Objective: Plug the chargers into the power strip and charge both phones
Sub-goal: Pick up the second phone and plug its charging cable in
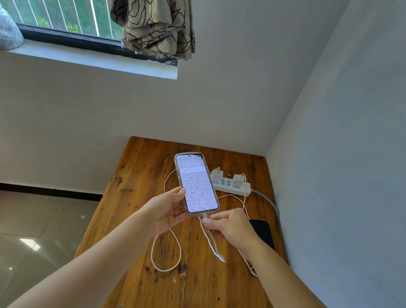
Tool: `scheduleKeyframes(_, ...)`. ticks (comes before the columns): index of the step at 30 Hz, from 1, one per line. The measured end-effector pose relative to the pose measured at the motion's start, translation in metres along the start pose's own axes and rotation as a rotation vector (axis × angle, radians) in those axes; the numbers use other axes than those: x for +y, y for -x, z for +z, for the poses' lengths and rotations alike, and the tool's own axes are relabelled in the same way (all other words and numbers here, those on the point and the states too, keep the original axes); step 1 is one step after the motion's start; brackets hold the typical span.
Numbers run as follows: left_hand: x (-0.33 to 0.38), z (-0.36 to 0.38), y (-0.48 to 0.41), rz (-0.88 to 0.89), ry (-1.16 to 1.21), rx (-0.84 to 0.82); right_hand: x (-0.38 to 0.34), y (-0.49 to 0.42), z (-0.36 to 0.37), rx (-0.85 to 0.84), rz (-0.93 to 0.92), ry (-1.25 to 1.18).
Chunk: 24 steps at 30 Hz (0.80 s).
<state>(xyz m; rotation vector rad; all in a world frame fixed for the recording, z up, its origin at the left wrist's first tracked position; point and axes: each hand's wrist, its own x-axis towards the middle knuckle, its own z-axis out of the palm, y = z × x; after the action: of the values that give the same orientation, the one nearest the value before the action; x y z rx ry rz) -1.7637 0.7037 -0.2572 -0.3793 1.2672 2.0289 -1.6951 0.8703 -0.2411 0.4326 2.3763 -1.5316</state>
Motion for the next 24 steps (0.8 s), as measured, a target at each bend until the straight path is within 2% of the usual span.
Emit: scheduleKeyframes(24, -0.0018, -0.0031, 0.0005, -0.018, -0.013, 0.000, 0.0019, 0.0019, 0.0001, -0.017, 0.008, 0.013)
